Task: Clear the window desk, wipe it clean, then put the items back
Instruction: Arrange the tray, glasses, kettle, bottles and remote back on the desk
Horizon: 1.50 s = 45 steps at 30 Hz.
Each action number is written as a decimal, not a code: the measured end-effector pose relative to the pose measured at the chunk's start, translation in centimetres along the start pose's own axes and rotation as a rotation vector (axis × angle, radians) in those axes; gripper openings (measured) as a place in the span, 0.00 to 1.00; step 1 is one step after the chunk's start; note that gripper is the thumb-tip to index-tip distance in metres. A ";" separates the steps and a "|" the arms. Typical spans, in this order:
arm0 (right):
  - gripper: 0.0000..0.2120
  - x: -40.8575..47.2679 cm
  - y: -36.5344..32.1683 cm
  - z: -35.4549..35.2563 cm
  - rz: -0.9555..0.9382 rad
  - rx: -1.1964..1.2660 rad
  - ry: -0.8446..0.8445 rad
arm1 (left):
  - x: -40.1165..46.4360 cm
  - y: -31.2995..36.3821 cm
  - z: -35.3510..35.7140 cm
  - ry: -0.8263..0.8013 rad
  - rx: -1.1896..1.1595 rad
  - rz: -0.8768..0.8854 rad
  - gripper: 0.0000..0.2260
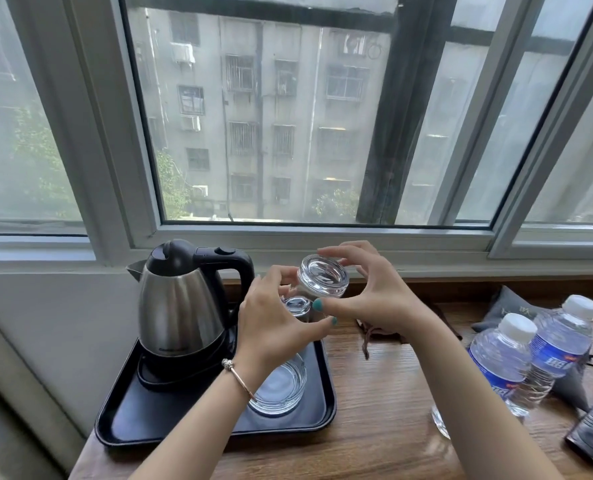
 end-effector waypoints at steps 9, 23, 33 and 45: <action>0.31 2.6 1.0 -0.4 0.040 -0.046 0.007 | 3.0 0.0 -0.6 -0.288 0.109 0.128 0.42; 0.31 6.2 3.1 5.8 0.035 -0.080 -0.147 | 9.9 -5.1 -4.4 -0.233 0.741 0.270 0.20; 0.37 7.6 5.0 8.9 0.053 -0.169 -0.205 | 10.5 -5.5 -4.3 -0.092 0.796 0.232 0.16; 0.31 9.7 7.6 12.6 -0.008 -0.381 -0.254 | 11.5 -6.5 -3.3 -0.010 1.005 0.181 0.17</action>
Point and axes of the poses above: each hand's wrist, its own x-axis towards the middle knuckle, its own z-axis out of the palm, y = z × x, the point moved 9 cm from there along x, towards the middle knuckle, and after that the axes turned 4 degrees about y, right-handed, at the moved point
